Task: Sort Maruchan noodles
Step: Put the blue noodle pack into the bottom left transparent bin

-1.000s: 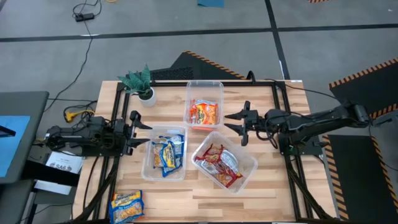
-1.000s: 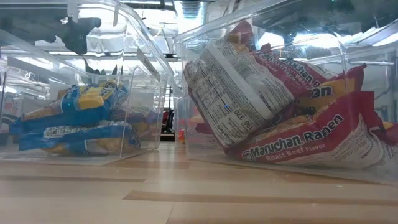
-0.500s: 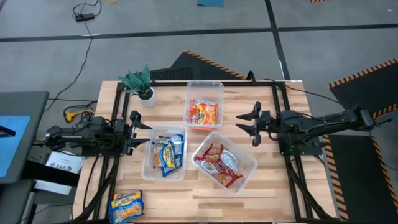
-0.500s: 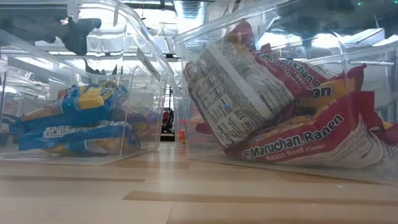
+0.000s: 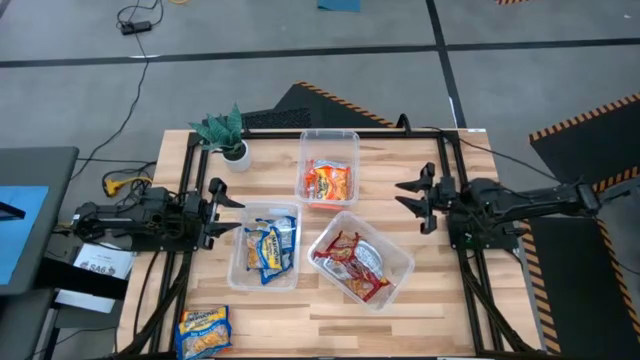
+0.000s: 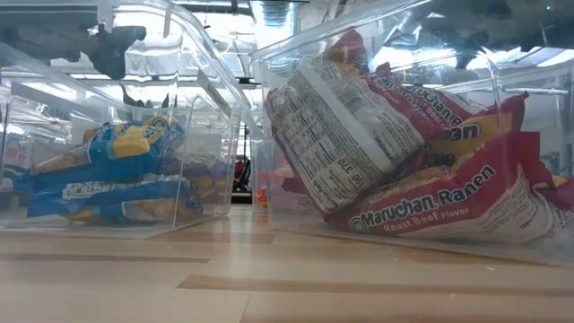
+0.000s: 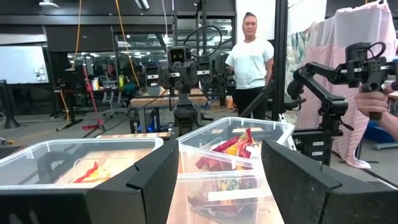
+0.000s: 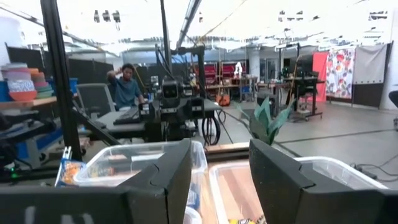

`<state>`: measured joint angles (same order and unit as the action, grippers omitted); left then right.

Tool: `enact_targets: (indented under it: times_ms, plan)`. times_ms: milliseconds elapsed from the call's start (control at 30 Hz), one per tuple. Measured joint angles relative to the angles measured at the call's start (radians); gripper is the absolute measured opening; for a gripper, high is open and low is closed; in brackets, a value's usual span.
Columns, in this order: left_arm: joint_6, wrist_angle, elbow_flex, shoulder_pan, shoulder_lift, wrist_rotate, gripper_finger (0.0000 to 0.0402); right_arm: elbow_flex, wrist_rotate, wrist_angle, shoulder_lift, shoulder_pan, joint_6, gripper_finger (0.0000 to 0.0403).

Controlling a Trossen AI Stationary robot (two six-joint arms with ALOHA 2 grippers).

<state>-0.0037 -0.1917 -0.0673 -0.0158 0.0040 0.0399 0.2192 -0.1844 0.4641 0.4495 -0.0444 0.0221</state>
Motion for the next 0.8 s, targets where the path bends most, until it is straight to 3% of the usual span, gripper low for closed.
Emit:
enact_targets:
  times_ms: [800]
  plan:
    - [-0.032,0.017,0.000,0.000,0.000,-0.003,0.0219,-0.001,0.001,-0.040,-0.025,-0.001,0.003,0.0182]
